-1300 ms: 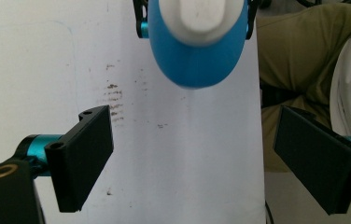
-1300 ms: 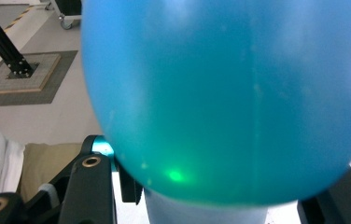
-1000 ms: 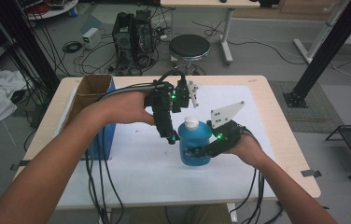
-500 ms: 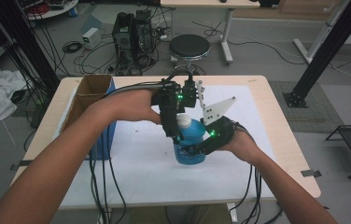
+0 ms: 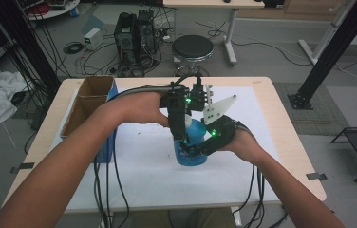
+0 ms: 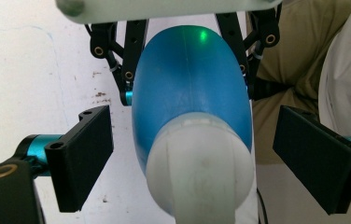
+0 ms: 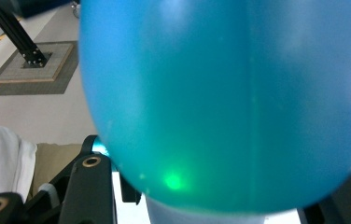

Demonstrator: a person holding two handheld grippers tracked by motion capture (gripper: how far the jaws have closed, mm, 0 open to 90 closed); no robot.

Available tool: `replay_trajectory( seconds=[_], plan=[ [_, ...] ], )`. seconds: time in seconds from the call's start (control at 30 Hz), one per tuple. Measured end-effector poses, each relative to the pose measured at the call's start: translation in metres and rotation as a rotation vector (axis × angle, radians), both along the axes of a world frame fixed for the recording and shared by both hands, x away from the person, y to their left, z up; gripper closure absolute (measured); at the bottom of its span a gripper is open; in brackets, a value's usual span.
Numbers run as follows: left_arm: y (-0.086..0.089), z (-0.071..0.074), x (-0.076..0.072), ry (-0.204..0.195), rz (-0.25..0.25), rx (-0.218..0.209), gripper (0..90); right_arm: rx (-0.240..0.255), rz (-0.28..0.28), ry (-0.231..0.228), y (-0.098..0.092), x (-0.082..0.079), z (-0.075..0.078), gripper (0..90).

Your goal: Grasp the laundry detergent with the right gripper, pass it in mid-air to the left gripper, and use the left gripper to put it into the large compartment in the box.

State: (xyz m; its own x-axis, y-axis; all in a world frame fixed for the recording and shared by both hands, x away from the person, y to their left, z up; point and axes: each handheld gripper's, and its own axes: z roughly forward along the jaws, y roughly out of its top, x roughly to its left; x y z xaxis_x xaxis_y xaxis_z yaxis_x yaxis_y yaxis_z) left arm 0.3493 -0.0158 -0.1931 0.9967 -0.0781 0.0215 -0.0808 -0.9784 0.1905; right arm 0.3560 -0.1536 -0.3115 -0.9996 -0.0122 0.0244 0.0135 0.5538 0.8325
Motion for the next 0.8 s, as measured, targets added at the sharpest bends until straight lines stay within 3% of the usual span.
replay_trajectory(
  seconds=[0.3,0.5,0.8],
  plan=[
    [-0.0013,-0.0021,0.0013,0.000,0.007,0.000,12.3,0.005,-0.003,0.000,-0.0004,0.0002,0.0027,43.6],
    [-0.0032,-0.0041,0.0014,-0.002,0.006,0.003,12.3,0.010,-0.009,0.027,-0.0022,-0.0011,0.0049,43.5],
    [-0.0054,-0.0069,0.0018,-0.010,-0.002,-0.003,12.4,0.005,-0.006,0.020,-0.0033,-0.0005,0.0058,43.6]
  ],
)
